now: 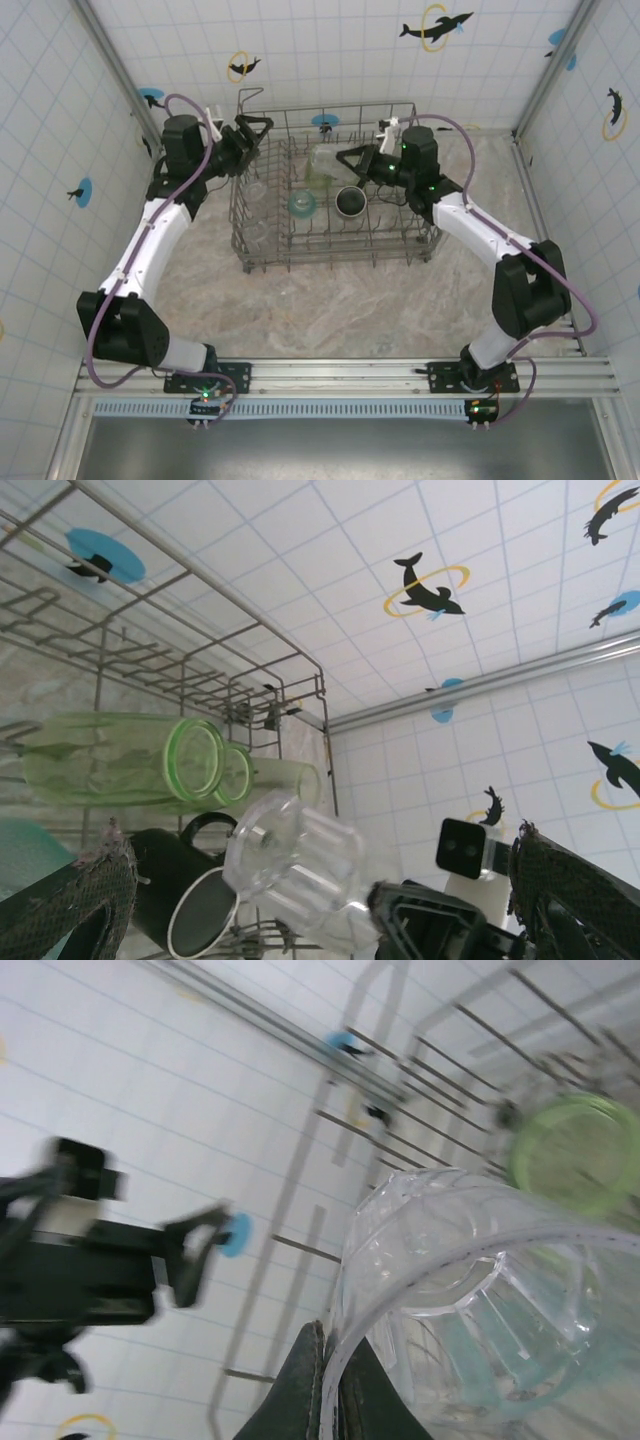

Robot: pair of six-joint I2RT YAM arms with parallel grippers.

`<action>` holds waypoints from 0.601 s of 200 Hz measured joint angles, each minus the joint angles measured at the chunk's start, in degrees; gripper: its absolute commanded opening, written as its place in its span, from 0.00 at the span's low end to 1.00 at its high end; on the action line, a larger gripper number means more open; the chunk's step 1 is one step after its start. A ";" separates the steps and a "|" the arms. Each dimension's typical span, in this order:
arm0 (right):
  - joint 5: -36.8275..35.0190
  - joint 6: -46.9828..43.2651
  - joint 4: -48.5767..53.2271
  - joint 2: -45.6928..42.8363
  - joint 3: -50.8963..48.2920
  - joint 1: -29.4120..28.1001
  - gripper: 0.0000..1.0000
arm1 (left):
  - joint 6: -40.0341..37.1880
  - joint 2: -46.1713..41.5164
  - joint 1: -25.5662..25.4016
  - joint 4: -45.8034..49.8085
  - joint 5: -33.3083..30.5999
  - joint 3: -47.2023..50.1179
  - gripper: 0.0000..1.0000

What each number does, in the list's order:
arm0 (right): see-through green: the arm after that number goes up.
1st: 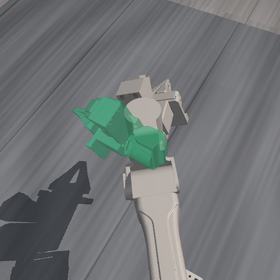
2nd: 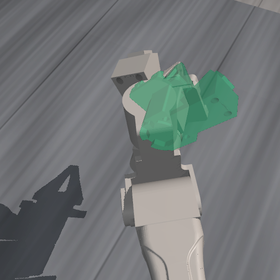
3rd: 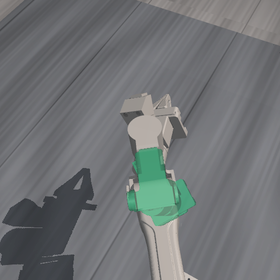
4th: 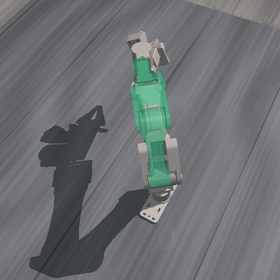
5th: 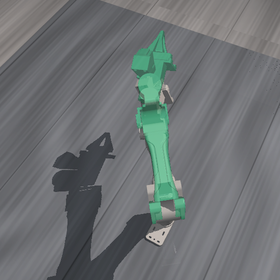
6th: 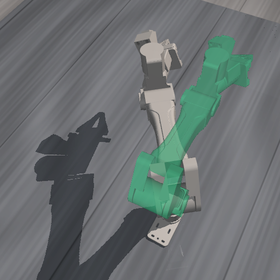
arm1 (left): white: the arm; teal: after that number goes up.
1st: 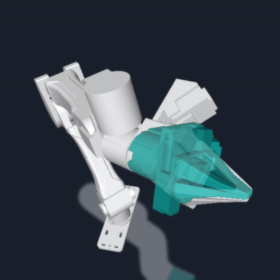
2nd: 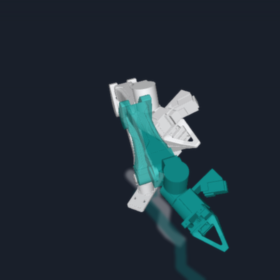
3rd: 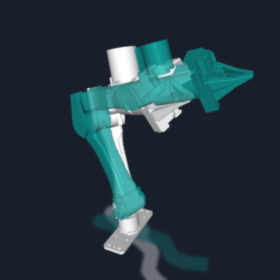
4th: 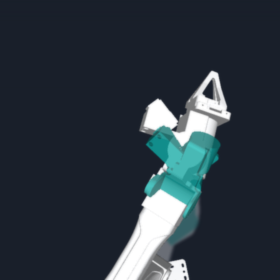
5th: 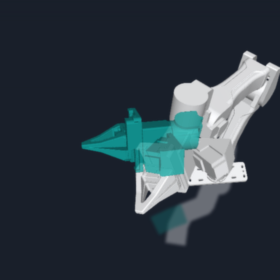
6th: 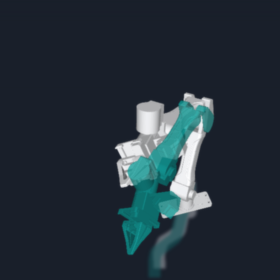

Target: Load the cups into the dish rack

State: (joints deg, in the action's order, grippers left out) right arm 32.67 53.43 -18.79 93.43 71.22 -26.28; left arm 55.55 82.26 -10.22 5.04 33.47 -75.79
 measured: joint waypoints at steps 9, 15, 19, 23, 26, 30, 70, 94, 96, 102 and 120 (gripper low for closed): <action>0.70 2.25 -5.27 0.48 0.00 -0.04 0.00 | 0.46 0.39 -0.37 -0.46 0.20 0.00 0.98; 1.05 3.87 -8.72 0.90 0.00 -0.20 0.00 | 0.74 0.68 -0.59 -0.85 0.24 0.00 0.98; 1.29 5.01 -11.10 1.25 0.00 -0.28 0.00 | 1.03 0.83 -0.72 -1.01 0.26 0.02 0.98; 1.46 5.75 -12.87 1.49 0.00 -0.31 0.00 | 1.33 0.98 -0.79 -1.25 0.33 0.09 0.98; 1.68 6.62 -14.47 1.79 0.00 -0.42 0.00 | 1.51 1.05 -0.85 -1.38 0.42 0.13 0.98; 1.77 7.26 -16.02 2.08 0.00 -0.50 0.00 | 1.66 1.18 -1.05 -1.66 0.46 0.22 0.98; 2.08 13.07 -26.38 6.51 0.07 -2.71 0.00 | 3.96 1.84 -1.97 -4.46 1.07 2.10 0.97; 2.14 15.78 -29.53 9.03 0.11 -4.15 0.00 | 5.22 2.38 -2.43 -6.05 1.22 2.78 0.98; 2.19 15.96 -29.75 9.20 0.17 -4.24 0.00 | 5.40 2.40 -2.49 -6.14 1.31 2.80 0.98; 2.32 16.50 -30.18 9.68 0.42 -4.52 0.00 | 5.66 2.47 -2.49 -6.29 1.31 2.86 0.97; 2.62 18.23 -32.11 10.86 1.40 -5.07 0.00 | 6.25 2.56 -2.67 -6.93 1.51 2.93 0.95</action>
State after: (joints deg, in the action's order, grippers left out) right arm 35.29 71.66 -50.89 104.29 72.62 -31.35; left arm 61.80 84.82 -12.88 -1.89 34.98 -72.86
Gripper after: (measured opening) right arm 0.084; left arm 0.971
